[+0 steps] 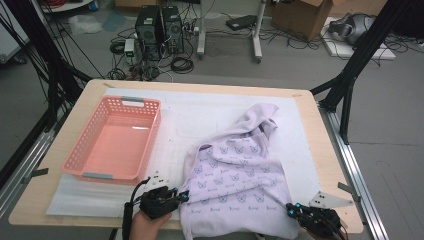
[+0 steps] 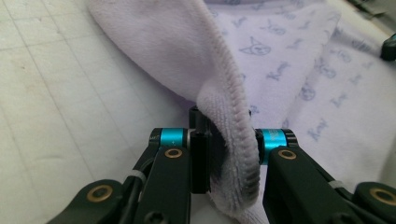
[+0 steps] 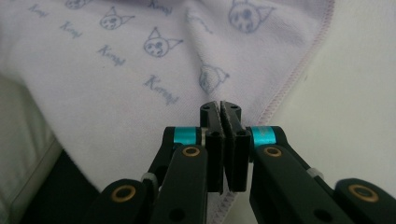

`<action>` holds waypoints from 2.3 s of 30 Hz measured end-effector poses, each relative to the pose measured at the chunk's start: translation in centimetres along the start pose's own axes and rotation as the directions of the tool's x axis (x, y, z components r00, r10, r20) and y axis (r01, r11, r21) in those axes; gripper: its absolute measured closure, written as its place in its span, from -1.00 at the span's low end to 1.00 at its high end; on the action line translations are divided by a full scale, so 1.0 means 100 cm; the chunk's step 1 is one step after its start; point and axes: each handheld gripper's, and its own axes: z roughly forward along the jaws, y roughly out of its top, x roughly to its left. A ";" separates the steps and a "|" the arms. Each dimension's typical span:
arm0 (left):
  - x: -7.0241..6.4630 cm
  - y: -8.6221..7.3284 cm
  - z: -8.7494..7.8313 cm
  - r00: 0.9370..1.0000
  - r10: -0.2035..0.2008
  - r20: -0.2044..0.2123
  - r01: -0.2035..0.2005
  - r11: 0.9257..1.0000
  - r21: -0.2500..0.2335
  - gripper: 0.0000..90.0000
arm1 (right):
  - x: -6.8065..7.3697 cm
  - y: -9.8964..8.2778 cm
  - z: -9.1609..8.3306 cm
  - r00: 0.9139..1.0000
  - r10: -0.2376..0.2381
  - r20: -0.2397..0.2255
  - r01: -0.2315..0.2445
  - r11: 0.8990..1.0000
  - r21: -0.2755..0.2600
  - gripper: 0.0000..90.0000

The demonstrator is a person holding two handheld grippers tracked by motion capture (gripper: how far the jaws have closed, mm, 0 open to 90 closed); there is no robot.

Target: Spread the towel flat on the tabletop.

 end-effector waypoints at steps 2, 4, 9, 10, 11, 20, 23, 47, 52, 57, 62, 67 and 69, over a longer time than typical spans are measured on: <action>-0.001 -0.006 -0.007 0.999 -0.019 0.028 0.019 1.000 0.004 0.76 | 0.004 -0.007 -0.008 1.000 -0.009 -0.024 0.010 1.000 0.016 0.97; -0.004 -0.010 -0.011 0.998 -0.029 0.052 0.028 1.000 0.013 0.76 | 0.009 -0.013 -0.016 0.998 -0.032 -0.051 0.034 0.998 0.045 0.97; -0.009 -0.010 -0.011 0.997 0.070 -0.036 -0.071 0.997 -0.035 0.00 | 0.014 -0.016 -0.025 0.997 -0.016 -0.069 0.018 0.999 0.027 0.48; -0.010 -0.006 -0.011 0.996 0.075 -0.043 -0.077 0.996 -0.053 -0.03 | 0.011 -0.014 -0.025 0.998 -0.008 -0.066 0.009 1.000 0.008 0.41; -0.012 -0.002 -0.011 0.995 0.079 -0.054 -0.082 0.994 -0.073 -0.03 | 0.009 -0.011 -0.025 0.999 0.007 -0.054 -0.008 1.000 -0.023 0.36; -0.009 0.023 -0.009 0.996 0.068 -0.065 -0.076 0.987 -0.138 -0.04 | -0.002 0.020 0.007 0.995 0.013 0.100 -0.007 0.998 -0.065 0.30; -0.007 0.021 -0.010 0.996 0.061 -0.057 -0.068 0.990 -0.127 -0.05 | -0.004 0.027 0.025 0.993 0.006 0.117 -0.001 0.999 -0.042 0.26; 0.000 0.017 -0.024 0.999 0.022 0.035 -0.017 0.989 -0.149 -0.04 | -0.010 0.008 0.000 0.988 0.015 0.154 -0.013 1.000 -0.017 0.57; -0.001 0.017 -0.021 0.997 0.023 0.067 -0.013 0.990 -0.141 -0.04 | -0.012 0.009 -0.006 0.986 0.057 0.155 -0.039 0.992 -0.116 0.18; -0.010 0.018 -0.014 0.987 0.067 0.148 -0.050 0.992 -0.120 -0.04 | 0.001 0.014 0.010 0.993 -0.009 0.120 0.018 0.997 -0.077 0.08; -0.013 0.025 -0.020 0.992 0.081 0.096 -0.066 0.987 -0.144 -0.07 | 0.004 0.017 0.018 0.994 -0.022 0.105 0.029 0.998 -0.064 0.08; -0.010 0.045 -0.021 0.994 0.079 0.071 -0.067 0.985 -0.158 -0.08 | 0.002 0.017 0.014 0.995 -0.002 0.097 0.011 0.996 -0.092 0.08; -0.011 0.058 -0.017 0.994 0.087 0.068 -0.076 0.985 -0.156 -0.08 | 0.001 0.017 0.014 0.995 0.001 0.099 0.008 0.996 -0.093 0.08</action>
